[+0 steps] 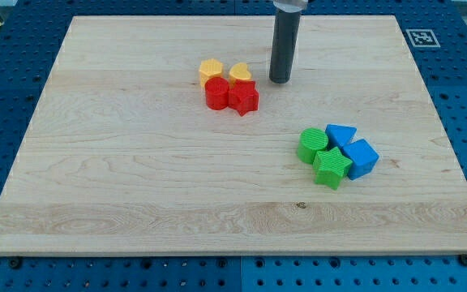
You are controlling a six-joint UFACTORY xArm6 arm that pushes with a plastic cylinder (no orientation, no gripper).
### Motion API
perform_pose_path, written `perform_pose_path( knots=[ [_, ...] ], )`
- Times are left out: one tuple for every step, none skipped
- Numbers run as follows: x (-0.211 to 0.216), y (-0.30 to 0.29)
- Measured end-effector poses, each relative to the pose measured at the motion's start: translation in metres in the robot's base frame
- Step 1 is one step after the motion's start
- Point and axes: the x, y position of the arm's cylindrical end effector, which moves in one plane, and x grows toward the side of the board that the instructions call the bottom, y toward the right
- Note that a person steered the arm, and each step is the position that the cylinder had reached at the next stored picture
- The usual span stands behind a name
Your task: Separate the green star from the group of green circleblue blocks
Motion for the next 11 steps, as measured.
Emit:
perform_pose_path(
  knots=[
    [0.000, 0.037],
    [0.028, 0.058],
    [0.056, 0.085],
    [0.082, 0.120],
    [0.098, 0.127],
    [0.099, 0.127],
    [0.101, 0.127],
    [0.121, 0.127],
    [0.144, 0.127],
    [0.172, 0.127],
    [0.182, 0.113]
  ],
)
